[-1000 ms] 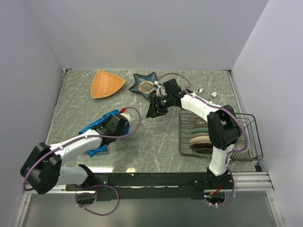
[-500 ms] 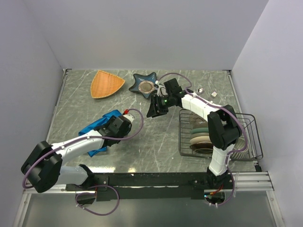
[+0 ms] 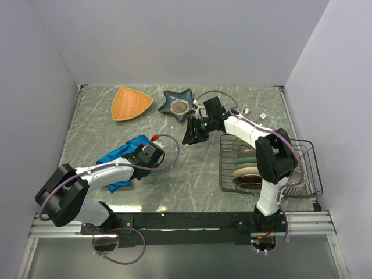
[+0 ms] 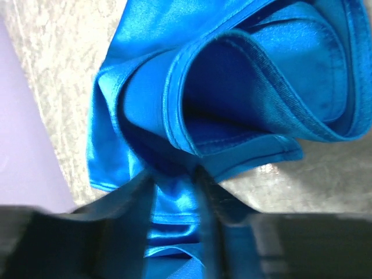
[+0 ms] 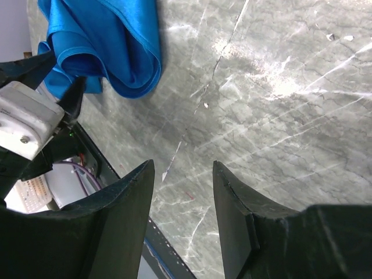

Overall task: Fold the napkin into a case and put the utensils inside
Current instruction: Pick up the crumpled napkin from the center of the board.

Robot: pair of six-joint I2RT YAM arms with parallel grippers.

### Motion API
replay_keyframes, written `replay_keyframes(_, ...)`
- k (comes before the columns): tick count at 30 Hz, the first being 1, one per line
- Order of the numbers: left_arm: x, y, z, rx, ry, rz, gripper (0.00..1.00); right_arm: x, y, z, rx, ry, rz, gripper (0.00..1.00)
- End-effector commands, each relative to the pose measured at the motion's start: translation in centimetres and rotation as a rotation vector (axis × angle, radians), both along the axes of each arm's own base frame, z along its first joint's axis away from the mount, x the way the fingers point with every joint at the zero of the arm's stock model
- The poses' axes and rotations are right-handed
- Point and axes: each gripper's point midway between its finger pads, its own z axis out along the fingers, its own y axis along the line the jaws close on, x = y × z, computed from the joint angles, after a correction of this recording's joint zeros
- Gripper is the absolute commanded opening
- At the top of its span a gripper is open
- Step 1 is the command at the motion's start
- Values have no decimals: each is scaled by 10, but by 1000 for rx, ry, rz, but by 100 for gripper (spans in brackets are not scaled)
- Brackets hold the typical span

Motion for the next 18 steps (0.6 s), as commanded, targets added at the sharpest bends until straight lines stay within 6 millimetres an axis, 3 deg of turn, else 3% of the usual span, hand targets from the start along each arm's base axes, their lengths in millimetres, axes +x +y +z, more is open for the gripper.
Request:
replay_keyframes(1,10,-3,22,-13,-68,18,24,8,-1,13,18,-51,-3,52)
replay_keyframes(4,5,-2,35,-39,-54,1,1,11,0,16,19,-65,4,52)
replay_keyframes(12,-2,-12,108,-211,-80,-135,1,20,4,29,37,-138,44,52)
replay_keyframes(16,-24,-23,108,-241,78,-275,1,23,8,31,49,-128,54,52)
replay_keyframes(18,-31,-40,116,-320,119,-353,1,24,11,34,62,-123,54,52)
